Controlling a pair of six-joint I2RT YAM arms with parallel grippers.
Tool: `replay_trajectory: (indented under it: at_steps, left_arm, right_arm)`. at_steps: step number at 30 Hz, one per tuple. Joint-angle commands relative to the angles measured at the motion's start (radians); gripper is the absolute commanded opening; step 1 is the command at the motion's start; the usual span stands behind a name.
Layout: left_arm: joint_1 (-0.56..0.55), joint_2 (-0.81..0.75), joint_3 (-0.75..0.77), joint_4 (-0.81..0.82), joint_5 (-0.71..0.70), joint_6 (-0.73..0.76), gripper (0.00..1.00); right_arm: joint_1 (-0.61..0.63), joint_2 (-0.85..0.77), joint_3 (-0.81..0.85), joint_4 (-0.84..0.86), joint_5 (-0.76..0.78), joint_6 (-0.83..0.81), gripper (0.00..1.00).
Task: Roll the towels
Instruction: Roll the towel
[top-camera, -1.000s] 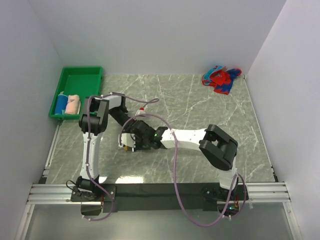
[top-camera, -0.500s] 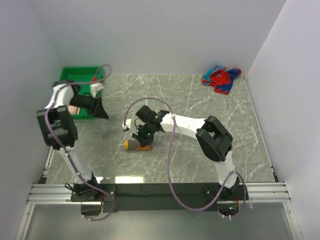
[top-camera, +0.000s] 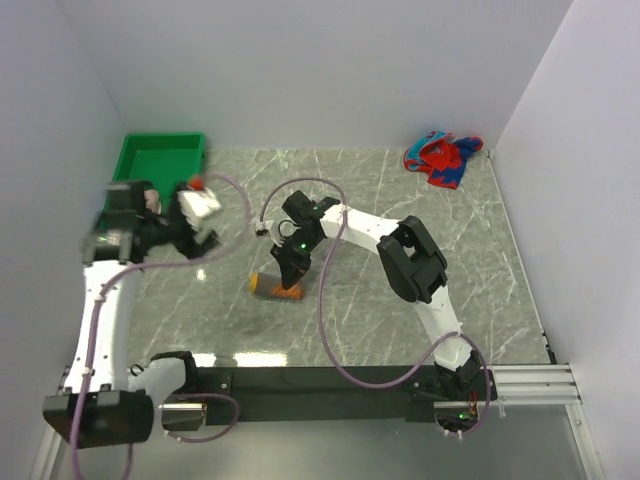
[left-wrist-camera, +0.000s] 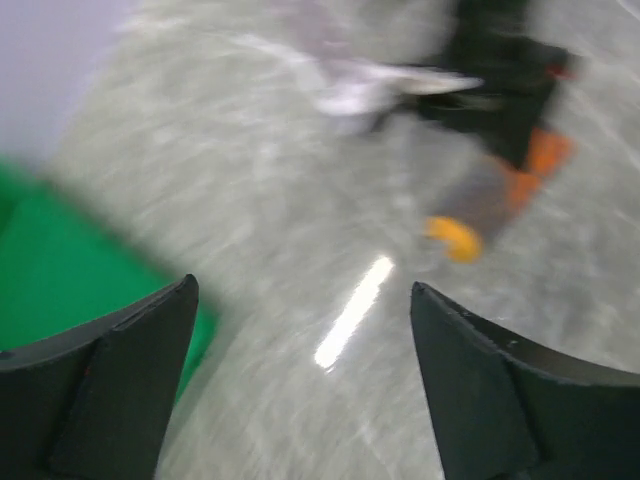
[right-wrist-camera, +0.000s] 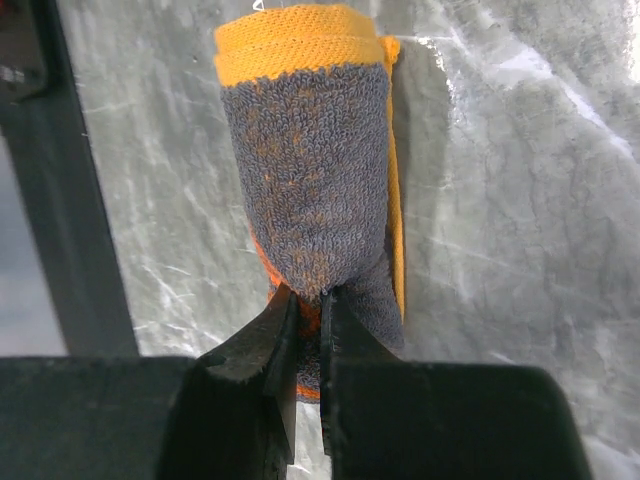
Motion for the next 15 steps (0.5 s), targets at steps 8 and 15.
replay_trajectory:
  at_steps: [8, 15]
  left_arm:
    - [-0.454, -0.223, -0.541, 0.235, -0.32, 0.145, 0.83]
    - [-0.626, -0.268, -0.712, 0.468, -0.342, 0.183, 0.82]
  right_arm:
    - [-0.022, 0.246, 0.116, -0.204, -0.055, 0.033, 0.0]
    - [-0.031, 0.315, 0.196, -0.224, -0.103, 0.05, 0.0]
